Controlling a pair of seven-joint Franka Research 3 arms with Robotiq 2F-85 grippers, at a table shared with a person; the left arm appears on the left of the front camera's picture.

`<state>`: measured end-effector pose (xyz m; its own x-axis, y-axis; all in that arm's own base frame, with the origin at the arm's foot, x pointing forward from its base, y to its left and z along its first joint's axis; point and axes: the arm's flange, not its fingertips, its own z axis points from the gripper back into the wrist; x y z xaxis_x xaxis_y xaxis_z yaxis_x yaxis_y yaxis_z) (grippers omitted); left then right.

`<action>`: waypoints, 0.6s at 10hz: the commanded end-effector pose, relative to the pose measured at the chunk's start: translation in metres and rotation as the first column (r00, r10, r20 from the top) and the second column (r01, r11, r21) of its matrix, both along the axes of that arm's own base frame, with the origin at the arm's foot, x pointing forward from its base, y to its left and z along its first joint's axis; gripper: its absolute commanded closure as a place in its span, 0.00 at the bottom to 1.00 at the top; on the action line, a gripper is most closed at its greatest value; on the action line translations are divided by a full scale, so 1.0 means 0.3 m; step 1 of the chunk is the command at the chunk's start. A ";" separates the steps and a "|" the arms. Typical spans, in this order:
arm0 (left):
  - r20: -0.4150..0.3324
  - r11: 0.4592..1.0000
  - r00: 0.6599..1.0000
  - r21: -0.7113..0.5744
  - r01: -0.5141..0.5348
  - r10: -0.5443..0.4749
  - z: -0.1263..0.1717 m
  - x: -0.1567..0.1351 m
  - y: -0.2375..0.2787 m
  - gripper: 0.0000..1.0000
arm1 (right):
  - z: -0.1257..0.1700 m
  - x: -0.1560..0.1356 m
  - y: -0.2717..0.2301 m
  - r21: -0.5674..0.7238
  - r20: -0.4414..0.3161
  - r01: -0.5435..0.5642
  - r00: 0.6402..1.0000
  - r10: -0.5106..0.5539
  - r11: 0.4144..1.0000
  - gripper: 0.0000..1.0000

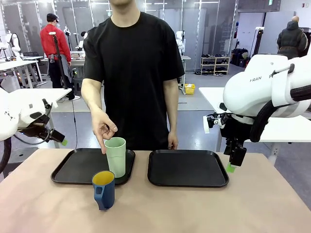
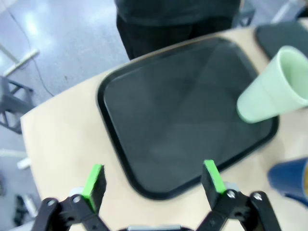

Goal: Sort and store the cups by type.
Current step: Pick up the Handle plastic cup and place it into the empty Flat Tray.

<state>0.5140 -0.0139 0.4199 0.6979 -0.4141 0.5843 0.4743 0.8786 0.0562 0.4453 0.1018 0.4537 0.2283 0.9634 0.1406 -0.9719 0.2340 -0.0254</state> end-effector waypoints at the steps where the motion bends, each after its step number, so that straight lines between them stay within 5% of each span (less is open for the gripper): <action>1: -0.001 0.946 0.962 0.182 0.268 -0.273 -0.034 -0.078 -0.006 0.00 | 0.005 -0.002 -0.004 -0.001 0.008 -0.004 1.000 0.004 1.000 0.00; 4: -0.149 0.755 0.824 0.339 0.562 -0.547 -0.143 -0.165 -0.031 0.00 | 0.005 -0.002 -0.004 -0.001 0.008 -0.004 1.000 0.004 1.000 0.00; 5: -0.141 0.760 0.833 0.352 0.547 -0.534 -0.161 -0.161 -0.033 0.00 | 0.005 -0.002 -0.004 -0.001 0.008 -0.004 1.000 0.004 1.000 0.00; 6: -0.104 0.813 0.902 0.400 0.424 -0.419 -0.151 -0.131 -0.016 0.00 | 0.005 -0.002 -0.004 -0.001 0.008 -0.004 1.000 0.004 1.000 0.00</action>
<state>0.4689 -0.0258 0.3634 0.3333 -0.8959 0.2939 0.8625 0.4156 0.2887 0.4452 0.1021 0.4539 0.2274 0.9635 0.1410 -0.9721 0.2331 -0.0255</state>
